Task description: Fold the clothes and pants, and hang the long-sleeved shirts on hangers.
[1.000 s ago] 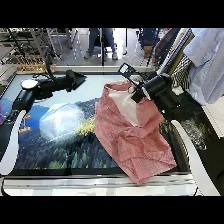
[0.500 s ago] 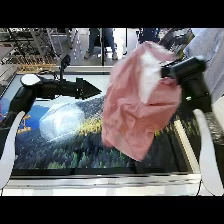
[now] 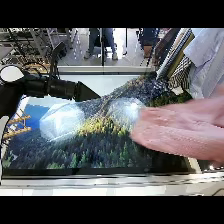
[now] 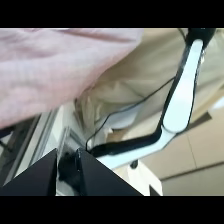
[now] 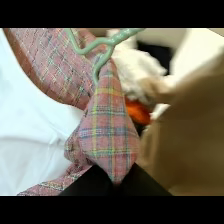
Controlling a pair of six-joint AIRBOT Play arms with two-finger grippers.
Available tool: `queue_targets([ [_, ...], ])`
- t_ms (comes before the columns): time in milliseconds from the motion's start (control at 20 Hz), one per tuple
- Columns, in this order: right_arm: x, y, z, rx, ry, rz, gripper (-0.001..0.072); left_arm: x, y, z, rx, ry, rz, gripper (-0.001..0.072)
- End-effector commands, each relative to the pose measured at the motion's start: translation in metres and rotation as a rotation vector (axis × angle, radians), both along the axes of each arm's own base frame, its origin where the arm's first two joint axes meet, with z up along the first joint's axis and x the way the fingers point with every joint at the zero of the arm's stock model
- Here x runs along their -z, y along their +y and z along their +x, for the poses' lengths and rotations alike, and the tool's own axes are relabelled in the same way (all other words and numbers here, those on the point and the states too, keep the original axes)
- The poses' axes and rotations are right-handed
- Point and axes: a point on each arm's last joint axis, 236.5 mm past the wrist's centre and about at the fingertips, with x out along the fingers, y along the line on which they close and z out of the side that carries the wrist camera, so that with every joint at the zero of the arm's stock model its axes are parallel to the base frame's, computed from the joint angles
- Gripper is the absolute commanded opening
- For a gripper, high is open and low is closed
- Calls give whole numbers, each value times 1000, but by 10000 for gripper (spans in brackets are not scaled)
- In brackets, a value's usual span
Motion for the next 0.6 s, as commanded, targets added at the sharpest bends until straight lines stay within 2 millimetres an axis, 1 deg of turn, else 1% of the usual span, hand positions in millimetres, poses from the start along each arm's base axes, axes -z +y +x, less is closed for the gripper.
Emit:
queue_targets([
  [0,-67,-52,-108,247,-98,-234,20,2,3,-20,87,-46,18,126],
  [50,-87,-66,-129,281,-107,-318,20,2,3,-21,90,-45,19,126],
  [150,-121,-88,-163,336,-137,-476,20,3,4,-23,97,-42,21,126],
  [250,-155,-102,-195,399,-272,-654,20,3,4,-23,99,-41,21,126],
  [300,-177,-106,-206,398,-333,-756,20,3,4,-23,98,-35,22,126],
  [350,-195,-109,-213,379,-375,-840,20,3,4,-23,96,-30,22,126],
  [400,-206,-114,-222,369,-384,-898,20,3,4,-23,96,-31,22,126],
  [450,-207,-121,-233,383,-371,-916,20,3,4,-23,96,-30,22,126],
  [500,-198,-130,-246,417,-352,-905,20,3,4,-23,96,-30,22,126],
  [550,-185,-142,-261,460,-333,-878,20,3,4,-23,93,-19,23,126],
])
